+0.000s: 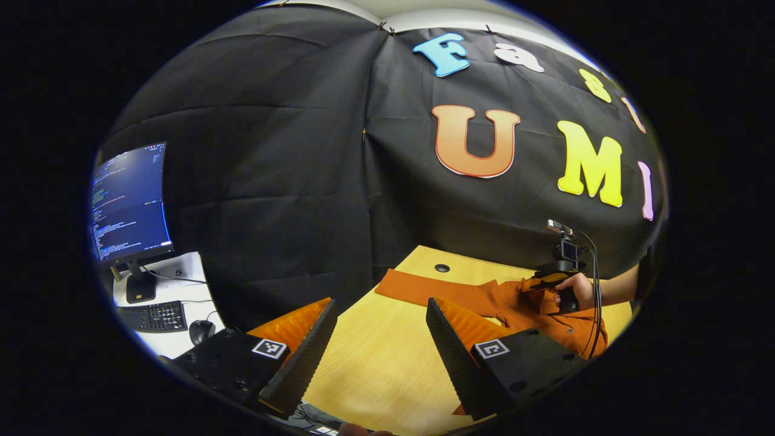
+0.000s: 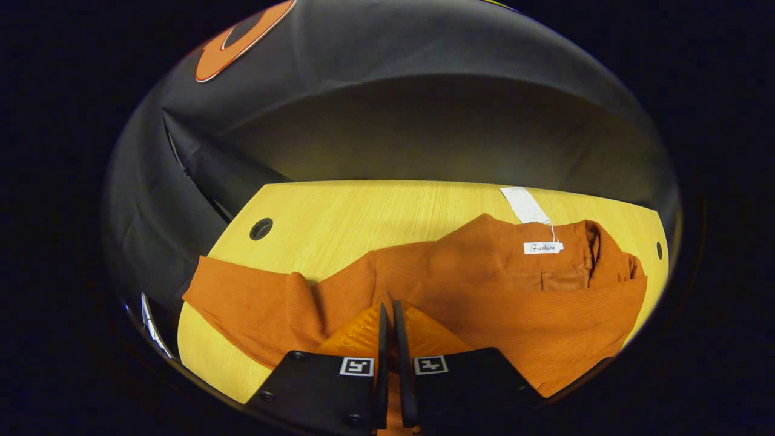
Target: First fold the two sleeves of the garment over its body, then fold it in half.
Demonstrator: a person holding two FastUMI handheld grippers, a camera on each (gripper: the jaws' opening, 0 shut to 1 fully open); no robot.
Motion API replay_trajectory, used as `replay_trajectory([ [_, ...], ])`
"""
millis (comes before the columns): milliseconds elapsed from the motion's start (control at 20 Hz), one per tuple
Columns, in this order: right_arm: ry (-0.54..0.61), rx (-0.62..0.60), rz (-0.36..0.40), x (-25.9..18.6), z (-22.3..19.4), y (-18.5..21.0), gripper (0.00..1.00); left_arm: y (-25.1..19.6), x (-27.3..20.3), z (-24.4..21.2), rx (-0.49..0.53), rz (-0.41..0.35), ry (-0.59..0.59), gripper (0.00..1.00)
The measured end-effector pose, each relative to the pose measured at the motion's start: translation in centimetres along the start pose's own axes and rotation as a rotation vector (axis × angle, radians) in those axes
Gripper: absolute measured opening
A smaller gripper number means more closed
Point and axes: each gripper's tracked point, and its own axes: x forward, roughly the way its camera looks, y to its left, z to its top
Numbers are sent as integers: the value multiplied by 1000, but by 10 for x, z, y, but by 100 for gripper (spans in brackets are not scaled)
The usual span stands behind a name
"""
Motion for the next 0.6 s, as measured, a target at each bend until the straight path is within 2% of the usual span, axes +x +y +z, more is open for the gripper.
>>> replay_trajectory([
  [100, -13, 23, 50, -11, 6, 11, 18, -5, 10, 1, -4, -15, -2, 96],
  [150, -15, 13, 61, -16, 7, 11, 40, -7, 14, 3, -5, -24, -4, 96],
  [250, -34, -9, 67, -37, 11, 9, 65, -15, 27, 3, -18, -52, -8, 96],
  [350, -63, -24, 85, -63, 15, 11, 71, -23, 40, 3, -32, -72, -5, 96],
  [400, -75, -31, 94, -80, 14, 10, 77, -25, 47, 2, -40, -90, -3, 97],
  [500, -94, -58, 126, -122, 8, 13, 79, -37, 64, 5, -57, -140, -8, 97],
  [550, -108, -73, 142, -144, 4, 11, 75, -43, 74, 7, -56, -172, -12, 97],
  [600, -119, -91, 154, -167, -4, 10, 75, -45, 83, 8, -52, -195, -8, 97],
])
